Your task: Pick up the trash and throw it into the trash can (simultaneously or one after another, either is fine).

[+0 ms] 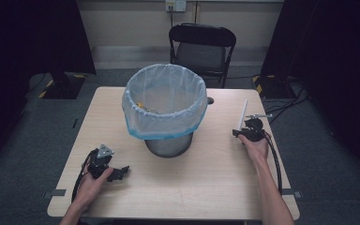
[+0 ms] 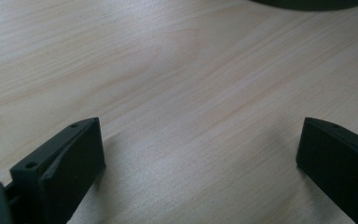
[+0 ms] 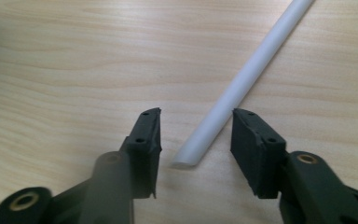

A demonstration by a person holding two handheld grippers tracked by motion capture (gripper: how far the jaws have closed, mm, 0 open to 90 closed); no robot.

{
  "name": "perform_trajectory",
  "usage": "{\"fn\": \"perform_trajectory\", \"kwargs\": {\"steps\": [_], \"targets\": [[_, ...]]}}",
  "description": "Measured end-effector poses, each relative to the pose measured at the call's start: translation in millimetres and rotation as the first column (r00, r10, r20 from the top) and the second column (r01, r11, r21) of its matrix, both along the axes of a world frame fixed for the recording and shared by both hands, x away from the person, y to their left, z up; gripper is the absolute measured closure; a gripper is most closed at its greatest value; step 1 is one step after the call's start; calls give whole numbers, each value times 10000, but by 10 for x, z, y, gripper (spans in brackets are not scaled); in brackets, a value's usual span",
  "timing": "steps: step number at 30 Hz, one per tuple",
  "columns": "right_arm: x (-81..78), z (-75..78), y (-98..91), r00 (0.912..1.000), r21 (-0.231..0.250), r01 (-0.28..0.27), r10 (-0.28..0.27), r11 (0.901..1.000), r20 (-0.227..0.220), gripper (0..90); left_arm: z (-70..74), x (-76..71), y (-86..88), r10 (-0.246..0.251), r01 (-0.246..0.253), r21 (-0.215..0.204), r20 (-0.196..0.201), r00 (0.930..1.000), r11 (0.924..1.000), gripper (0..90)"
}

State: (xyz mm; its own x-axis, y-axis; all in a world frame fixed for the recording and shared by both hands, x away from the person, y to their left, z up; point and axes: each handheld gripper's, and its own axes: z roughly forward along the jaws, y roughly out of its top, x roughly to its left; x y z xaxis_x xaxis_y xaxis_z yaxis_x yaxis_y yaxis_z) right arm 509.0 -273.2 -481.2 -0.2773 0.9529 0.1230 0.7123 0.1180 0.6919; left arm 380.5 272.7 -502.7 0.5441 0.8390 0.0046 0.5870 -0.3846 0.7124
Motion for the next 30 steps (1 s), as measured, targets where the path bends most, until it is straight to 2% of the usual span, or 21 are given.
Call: {"fn": "perform_trajectory", "kwargs": {"steps": [5, 10, 12, 14, 22, 24, 27, 30], "targets": [[27, -56, 10, 9999, -283, 107, -105, 9995, 81, 590, 0, 0, 0, -4, 4, -7, -3, 10000, 10000, 3], [26, -54, 71, 9997, -1249, -54, 86, 9922, 249, 694, 1, -2, 0, 7, -7, 20, -3, 10000, 10000, 3], [25, -47, 57, 9995, -1238, -218, 242, 9921, 183, 771, 0, -3, -1, 22, -22, 3, -1, 10000, 10000, 3], [16, -38, 46, 9994, -1222, -324, 337, 9920, 81, 797, 0, -3, -1, 25, -25, 0, 1, 10000, 10000, 3], [16, -23, 50, 9995, -1252, -323, 314, 9916, -94, 804, 0, -4, -2, 31, -31, 0, 0, 10000, 10000, 3], [14, -28, 42, 9997, -1135, -235, 232, 9933, -44, 811, 0, -5, -2, 35, -35, -6, -8, 10000, 10000, 3], [0, -15, 40, 9994, -724, -138, 115, 9973, -328, 812, 0, -14, -7, 109, -109, -33, -29, 9999, 9999, 6], [-16, -7, 56, 9991, -683, -218, 193, 9974, -369, 813, 0, -21, -10, 149, -149, -37, 23, 9999, 9999, 11]]}}
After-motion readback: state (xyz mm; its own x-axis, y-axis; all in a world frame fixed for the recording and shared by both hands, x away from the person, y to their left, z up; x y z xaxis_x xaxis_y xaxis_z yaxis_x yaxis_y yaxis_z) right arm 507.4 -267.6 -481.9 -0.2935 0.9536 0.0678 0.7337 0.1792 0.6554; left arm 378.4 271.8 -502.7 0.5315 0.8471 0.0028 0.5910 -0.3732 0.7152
